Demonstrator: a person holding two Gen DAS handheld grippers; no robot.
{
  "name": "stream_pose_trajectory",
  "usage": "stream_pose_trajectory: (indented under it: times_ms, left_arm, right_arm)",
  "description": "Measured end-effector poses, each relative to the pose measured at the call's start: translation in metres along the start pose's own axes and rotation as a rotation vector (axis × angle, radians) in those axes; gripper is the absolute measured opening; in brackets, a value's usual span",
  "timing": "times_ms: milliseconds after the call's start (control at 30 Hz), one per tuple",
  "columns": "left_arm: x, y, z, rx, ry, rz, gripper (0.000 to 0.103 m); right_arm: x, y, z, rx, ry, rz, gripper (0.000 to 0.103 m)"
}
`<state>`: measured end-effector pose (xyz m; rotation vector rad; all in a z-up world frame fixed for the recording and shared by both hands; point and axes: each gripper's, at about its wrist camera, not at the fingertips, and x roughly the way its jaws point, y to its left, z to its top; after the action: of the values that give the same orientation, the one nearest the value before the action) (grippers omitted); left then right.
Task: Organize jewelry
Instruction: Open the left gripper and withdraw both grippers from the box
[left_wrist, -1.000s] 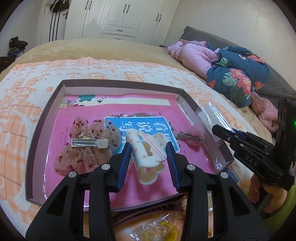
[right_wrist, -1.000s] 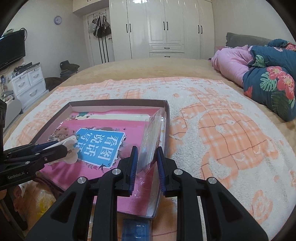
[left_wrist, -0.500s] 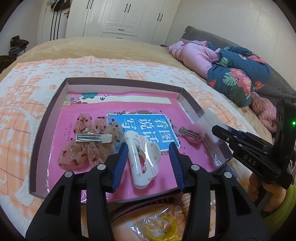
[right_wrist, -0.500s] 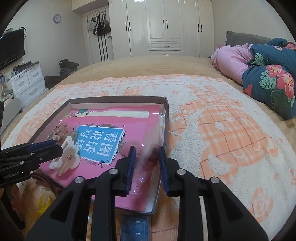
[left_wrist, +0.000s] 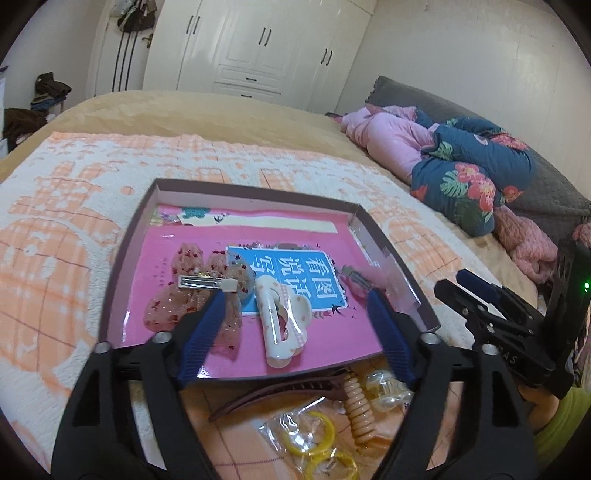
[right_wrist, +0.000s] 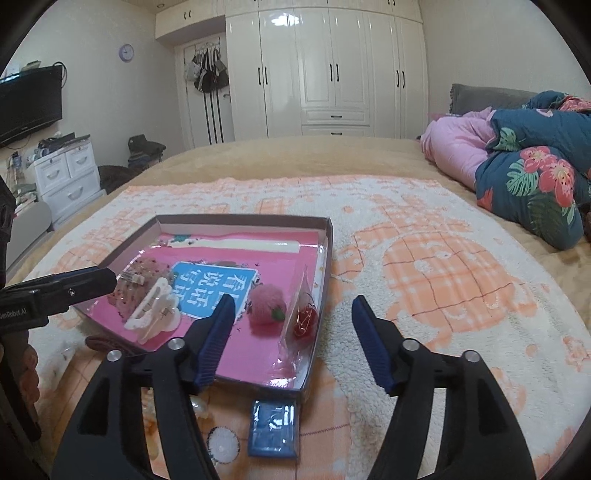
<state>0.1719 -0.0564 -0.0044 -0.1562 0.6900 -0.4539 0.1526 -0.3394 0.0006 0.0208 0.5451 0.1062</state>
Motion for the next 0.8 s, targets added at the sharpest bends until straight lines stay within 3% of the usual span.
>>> stream_pose_trajectory:
  times_ms: [133, 800]
  left_arm:
    - [-0.013, 0.001, 0.001, -0.015, -0.026, 0.009, 0.092]
    - [-0.078, 0.016, -0.006, -0.076, -0.124, 0.053, 0.092]
  right_arm:
    - [-0.015, 0.001, 0.001, 0.0, -0.033, 0.009, 0.074]
    - [-0.062, 0.015, -0.003, -0.026, -0.086, 0.06, 0.076]
